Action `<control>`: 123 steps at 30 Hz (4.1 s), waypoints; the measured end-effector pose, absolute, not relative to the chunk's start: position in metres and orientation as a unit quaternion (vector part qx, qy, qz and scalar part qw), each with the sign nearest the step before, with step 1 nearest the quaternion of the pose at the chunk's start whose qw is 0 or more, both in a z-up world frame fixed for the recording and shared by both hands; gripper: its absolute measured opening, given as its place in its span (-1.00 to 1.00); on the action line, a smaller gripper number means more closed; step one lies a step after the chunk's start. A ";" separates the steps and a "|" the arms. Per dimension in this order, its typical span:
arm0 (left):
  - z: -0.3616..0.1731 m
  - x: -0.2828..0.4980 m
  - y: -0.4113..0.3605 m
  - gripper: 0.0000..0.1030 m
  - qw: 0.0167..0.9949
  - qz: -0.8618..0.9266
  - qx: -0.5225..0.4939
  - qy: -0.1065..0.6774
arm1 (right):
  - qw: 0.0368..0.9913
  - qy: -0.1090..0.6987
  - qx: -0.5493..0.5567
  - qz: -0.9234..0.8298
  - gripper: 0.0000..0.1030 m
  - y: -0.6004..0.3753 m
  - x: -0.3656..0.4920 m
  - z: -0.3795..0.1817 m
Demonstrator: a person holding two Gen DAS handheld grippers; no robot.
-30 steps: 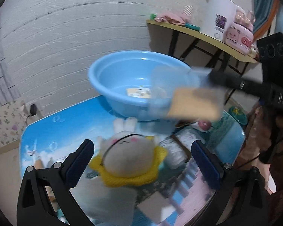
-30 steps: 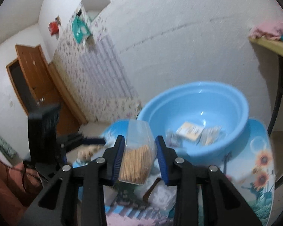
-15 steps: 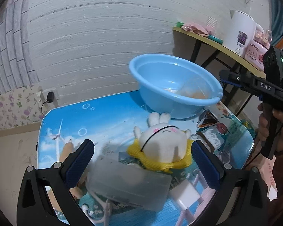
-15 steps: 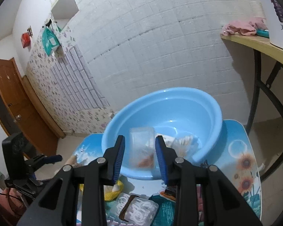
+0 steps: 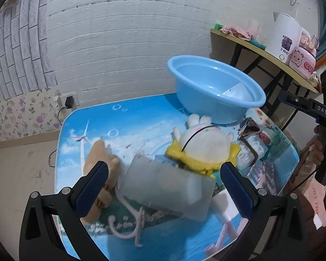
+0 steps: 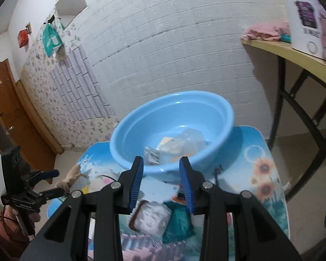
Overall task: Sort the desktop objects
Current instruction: 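Lower the toothpick box into the blue basin and open the right gripper, then grasp the brown teddy bear with left gripper while right grasps the cotton-ring box, then carry the teddy bear into the basin and release while right carries the cotton-ring box over it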
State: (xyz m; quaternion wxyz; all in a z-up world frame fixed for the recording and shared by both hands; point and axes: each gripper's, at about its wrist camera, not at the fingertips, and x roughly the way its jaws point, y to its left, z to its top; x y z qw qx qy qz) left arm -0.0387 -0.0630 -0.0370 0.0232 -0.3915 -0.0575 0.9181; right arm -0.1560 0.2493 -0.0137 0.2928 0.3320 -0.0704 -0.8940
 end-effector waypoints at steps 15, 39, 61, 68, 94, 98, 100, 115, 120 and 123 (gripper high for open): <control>-0.058 0.001 -0.093 0.99 -0.005 0.911 -0.406 -0.070 | 0.262 -0.053 0.387 -0.882 -0.33 0.261 -0.130 -0.048; -0.098 -0.035 -0.151 0.99 -0.012 0.892 -0.449 -0.061 | 0.207 0.075 0.421 -0.880 0.74 0.156 -0.113 -0.080; -0.070 -0.011 -0.134 0.06 0.023 0.902 -0.424 -0.075 | 0.225 0.079 0.409 -0.881 0.56 0.160 -0.109 -0.074; -0.085 -0.010 -0.130 0.06 0.003 0.890 -0.452 -0.053 | 0.233 0.083 0.428 -0.869 0.56 0.174 -0.097 -0.079; -0.061 -0.016 -0.140 -0.08 0.002 0.910 -0.403 -0.103 | 0.279 0.057 0.392 -0.875 0.55 0.180 -0.092 -0.054; -0.045 -0.020 -0.121 -0.08 0.012 0.912 -0.402 -0.084 | 0.300 0.039 0.362 -0.882 0.55 0.184 -0.089 -0.037; -0.037 -0.023 -0.111 -0.08 0.020 0.913 -0.400 -0.077 | 0.308 0.033 0.347 -0.885 0.55 0.185 -0.087 -0.029; 0.011 -0.077 -0.028 -0.08 0.074 0.921 -0.379 -0.048 | 0.321 0.004 0.291 -0.901 0.55 0.215 -0.102 0.002; 0.012 -0.104 0.002 -0.07 0.099 0.917 -0.384 -0.034 | 0.314 0.001 0.283 -0.906 0.55 0.222 -0.121 0.005; 0.010 -0.124 0.019 -0.07 0.109 0.913 -0.393 -0.023 | 0.311 -0.007 0.281 -0.908 0.55 0.229 -0.137 0.005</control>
